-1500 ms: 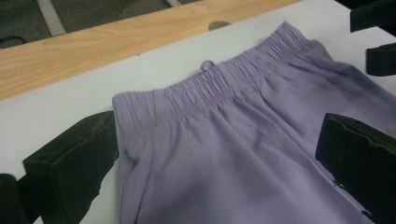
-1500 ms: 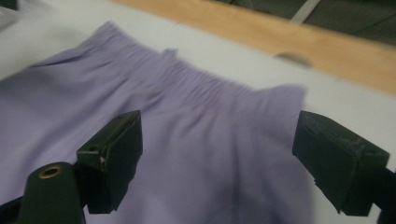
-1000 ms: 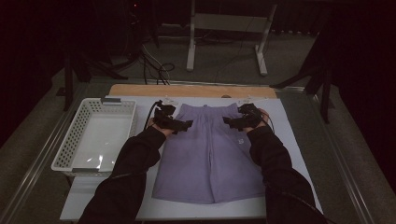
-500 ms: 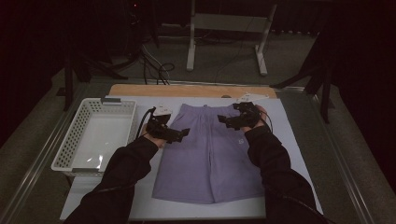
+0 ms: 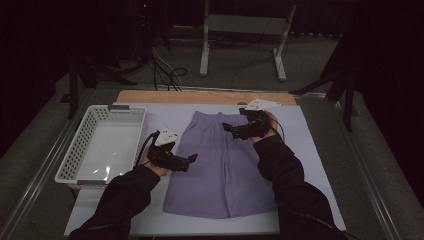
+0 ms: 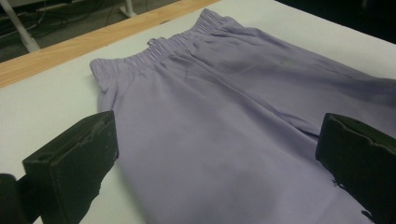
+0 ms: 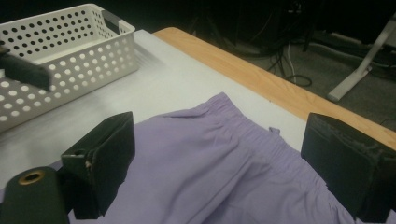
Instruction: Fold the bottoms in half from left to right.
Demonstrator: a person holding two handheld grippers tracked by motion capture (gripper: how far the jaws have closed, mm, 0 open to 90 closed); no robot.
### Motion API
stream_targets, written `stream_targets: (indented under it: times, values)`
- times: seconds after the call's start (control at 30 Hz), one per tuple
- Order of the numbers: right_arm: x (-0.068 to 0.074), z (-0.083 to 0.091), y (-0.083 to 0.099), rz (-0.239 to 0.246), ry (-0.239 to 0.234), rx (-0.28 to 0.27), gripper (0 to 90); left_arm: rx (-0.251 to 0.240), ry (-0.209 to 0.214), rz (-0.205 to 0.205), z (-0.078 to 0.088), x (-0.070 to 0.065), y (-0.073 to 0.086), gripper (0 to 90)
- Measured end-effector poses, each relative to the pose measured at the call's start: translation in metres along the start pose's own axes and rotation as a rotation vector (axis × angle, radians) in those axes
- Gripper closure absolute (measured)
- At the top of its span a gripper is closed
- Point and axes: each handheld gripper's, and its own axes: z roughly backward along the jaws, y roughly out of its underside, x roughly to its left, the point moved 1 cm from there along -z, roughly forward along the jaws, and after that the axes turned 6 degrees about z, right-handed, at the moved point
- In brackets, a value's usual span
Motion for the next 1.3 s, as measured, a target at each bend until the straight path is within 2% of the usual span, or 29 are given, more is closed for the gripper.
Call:
stream_targets:
  times: [0.07, 0.3, 0.4, 0.5, 0.6, 0.73, 0.8, 0.9, 0.97, 1.07, 1.17, 1.3]
  values:
    - [0.003, -0.003, 0.001, -0.019, -0.020, -0.012, 9.9, -0.006, -0.004, -0.017, 0.004, -0.005, 0.007, 0.1]
    - [0.016, -0.017, 0.007, 0.007, -0.049, -0.022, 9.9, 0.020, 0.028, -0.040, 0.017, -0.014, 0.033, 0.1]
    - [0.020, -0.022, 0.009, 0.019, -0.066, -0.012, 9.9, 0.029, 0.031, -0.044, 0.023, -0.016, 0.045, 0.1]
    - [0.026, -0.027, 0.009, 0.001, -0.091, -0.007, 9.9, 0.041, 0.032, -0.033, 0.030, -0.016, 0.059, 0.1]
    - [0.031, -0.032, 0.011, 0.003, -0.106, 0.000, 9.9, 0.059, 0.020, -0.043, 0.035, -0.017, 0.073, 0.1]
    - [0.034, -0.035, 0.013, 0.001, -0.115, 0.004, 9.9, 0.118, 0.028, -0.074, 0.041, -0.018, 0.088, 0.1]
    - [0.037, -0.037, 0.014, -0.001, -0.121, 0.008, 9.9, 0.159, 0.057, -0.089, 0.044, -0.018, 0.093, 0.2]
    - [0.038, -0.038, 0.015, 0.003, -0.128, 0.010, 9.9, 0.218, 0.067, -0.129, 0.046, -0.021, 0.101, 1.1]
    - [0.039, -0.039, 0.015, 0.002, -0.131, 0.010, 9.9, 0.263, 0.092, -0.148, 0.047, -0.023, 0.107, 2.3]
    - [0.040, -0.039, 0.017, -0.006, -0.137, 0.018, 9.9, 0.288, 0.116, -0.145, 0.049, -0.021, 0.114, 6.5]
    - [0.040, -0.041, 0.018, -0.008, -0.138, 0.024, 9.9, 0.307, 0.140, -0.170, 0.049, -0.020, 0.120, 14.5]
    - [0.039, -0.041, 0.020, 0.003, -0.139, 0.027, 9.9, 0.339, 0.173, -0.182, 0.047, -0.020, 0.122, 17.8]
